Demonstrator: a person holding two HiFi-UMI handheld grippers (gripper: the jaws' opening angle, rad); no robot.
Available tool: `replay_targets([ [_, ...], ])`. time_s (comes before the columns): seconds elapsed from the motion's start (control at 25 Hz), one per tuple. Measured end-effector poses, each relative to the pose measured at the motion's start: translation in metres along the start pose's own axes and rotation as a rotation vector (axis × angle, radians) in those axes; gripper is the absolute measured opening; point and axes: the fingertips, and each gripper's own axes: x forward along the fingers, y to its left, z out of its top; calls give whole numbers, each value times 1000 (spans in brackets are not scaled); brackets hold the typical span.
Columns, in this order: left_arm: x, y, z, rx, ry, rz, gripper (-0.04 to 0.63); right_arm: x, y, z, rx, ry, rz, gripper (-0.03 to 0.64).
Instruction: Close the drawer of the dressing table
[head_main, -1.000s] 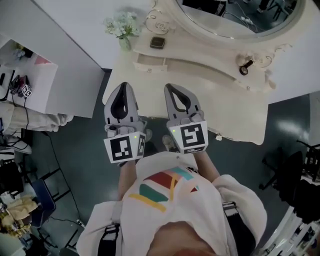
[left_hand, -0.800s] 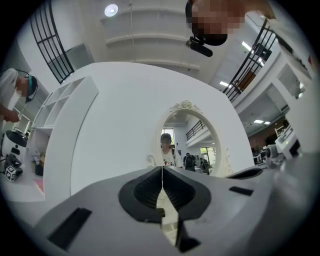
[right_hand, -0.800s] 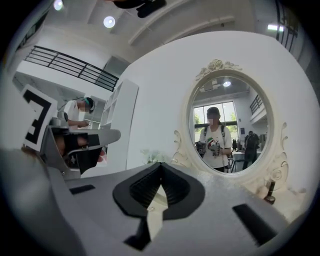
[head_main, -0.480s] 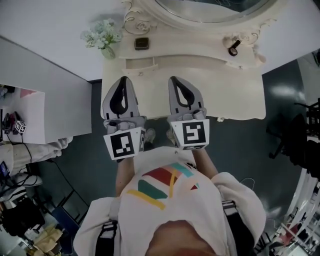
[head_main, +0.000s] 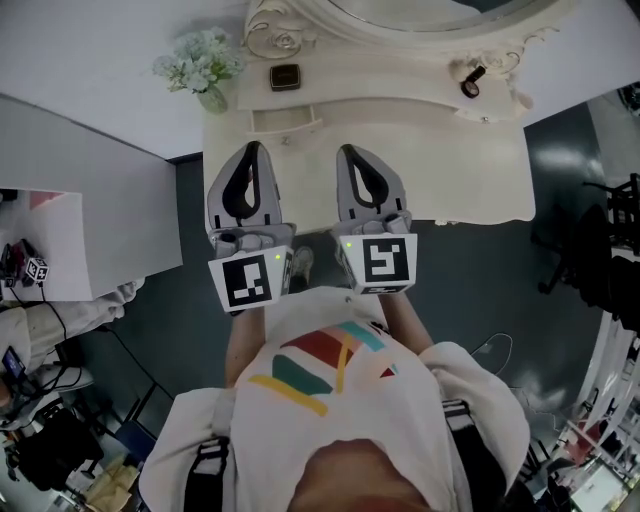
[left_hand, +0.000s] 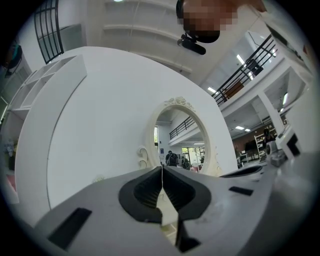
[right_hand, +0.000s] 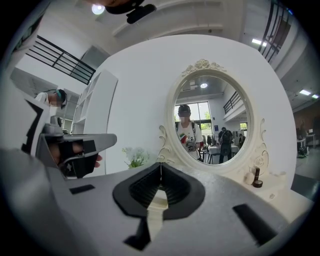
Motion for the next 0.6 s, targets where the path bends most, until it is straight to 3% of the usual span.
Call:
replay_targets([
  [0.48, 25, 50, -18, 7, -16, 39, 8, 67, 25, -28, 13, 60, 37, 2],
  [0.6, 28, 60, -36, 5, 7, 49, 8, 83, 36, -49, 45, 93, 48, 43],
])
